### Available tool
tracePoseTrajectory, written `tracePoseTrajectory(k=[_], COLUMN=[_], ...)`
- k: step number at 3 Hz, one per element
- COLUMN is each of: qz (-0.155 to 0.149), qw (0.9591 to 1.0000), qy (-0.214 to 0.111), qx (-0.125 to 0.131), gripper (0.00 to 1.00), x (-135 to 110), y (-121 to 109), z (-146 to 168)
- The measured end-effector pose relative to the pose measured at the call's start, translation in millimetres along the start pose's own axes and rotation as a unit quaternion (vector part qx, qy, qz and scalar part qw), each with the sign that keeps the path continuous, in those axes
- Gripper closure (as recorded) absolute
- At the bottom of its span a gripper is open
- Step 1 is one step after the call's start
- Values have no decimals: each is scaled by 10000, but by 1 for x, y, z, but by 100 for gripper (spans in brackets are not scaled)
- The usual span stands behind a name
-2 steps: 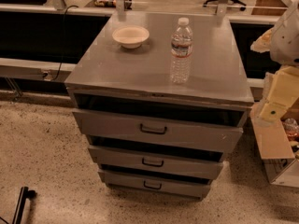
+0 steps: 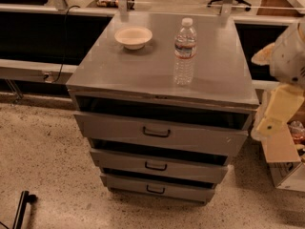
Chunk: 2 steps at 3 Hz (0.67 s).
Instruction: Open middle drawer
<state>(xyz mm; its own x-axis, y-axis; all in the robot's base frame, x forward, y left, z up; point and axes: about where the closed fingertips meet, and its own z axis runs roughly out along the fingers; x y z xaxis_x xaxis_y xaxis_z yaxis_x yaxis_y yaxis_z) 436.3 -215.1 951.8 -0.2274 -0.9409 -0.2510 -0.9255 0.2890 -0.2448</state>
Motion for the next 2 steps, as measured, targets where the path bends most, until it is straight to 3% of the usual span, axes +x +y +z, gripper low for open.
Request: tracePoseTrajectory(k=[1, 2], qz=[6, 170], qw=[9979, 9964], qy=[-636, -833], qx=[-87, -37], gripper=[0, 0], x=[7, 24], y=[43, 58], z=[40, 56])
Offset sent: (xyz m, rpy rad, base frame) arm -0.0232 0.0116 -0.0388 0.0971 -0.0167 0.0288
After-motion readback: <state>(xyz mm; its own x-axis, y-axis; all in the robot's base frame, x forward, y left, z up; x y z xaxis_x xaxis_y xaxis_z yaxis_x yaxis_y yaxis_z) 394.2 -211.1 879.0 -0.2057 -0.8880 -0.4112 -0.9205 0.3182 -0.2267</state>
